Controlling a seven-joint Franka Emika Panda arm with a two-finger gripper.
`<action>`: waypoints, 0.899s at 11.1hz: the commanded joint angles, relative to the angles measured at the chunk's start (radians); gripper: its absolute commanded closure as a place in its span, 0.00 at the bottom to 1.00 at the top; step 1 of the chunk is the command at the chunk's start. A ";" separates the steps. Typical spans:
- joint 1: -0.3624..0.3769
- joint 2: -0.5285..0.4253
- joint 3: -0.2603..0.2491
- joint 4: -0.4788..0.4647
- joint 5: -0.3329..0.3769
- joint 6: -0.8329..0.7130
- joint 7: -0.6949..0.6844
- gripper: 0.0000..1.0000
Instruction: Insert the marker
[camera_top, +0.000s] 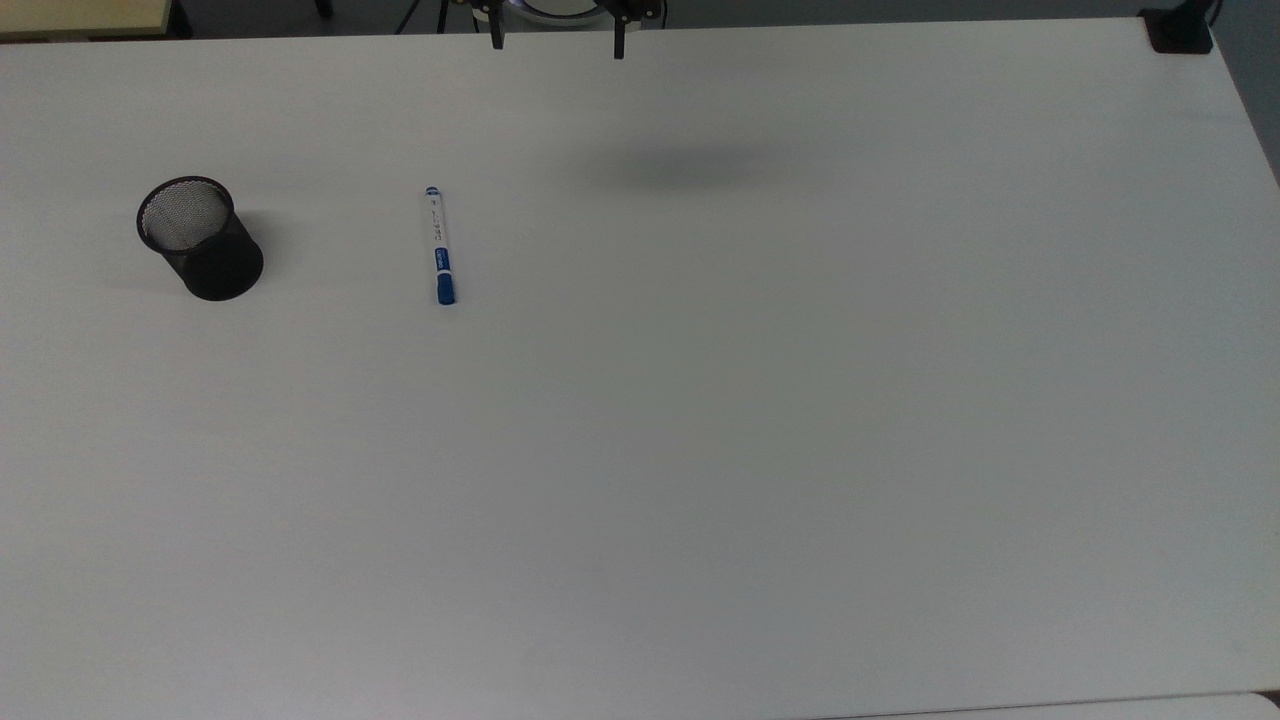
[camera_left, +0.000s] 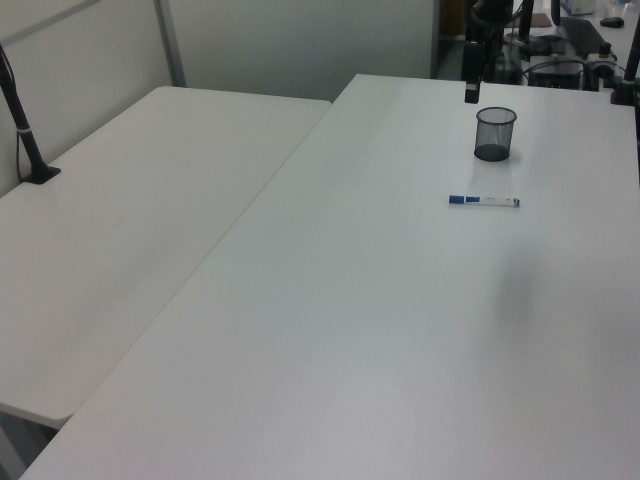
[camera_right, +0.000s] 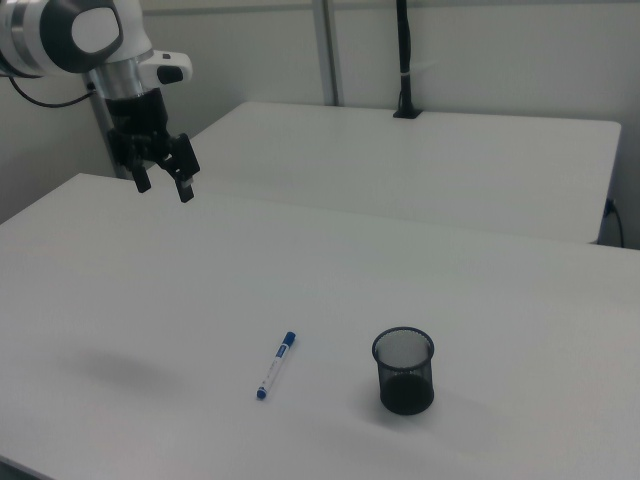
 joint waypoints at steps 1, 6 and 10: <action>0.006 0.012 -0.002 0.025 0.018 -0.037 -0.011 0.00; -0.055 0.045 -0.007 0.027 0.015 -0.022 -0.120 0.00; -0.147 0.130 -0.005 -0.001 0.012 0.047 -0.238 0.00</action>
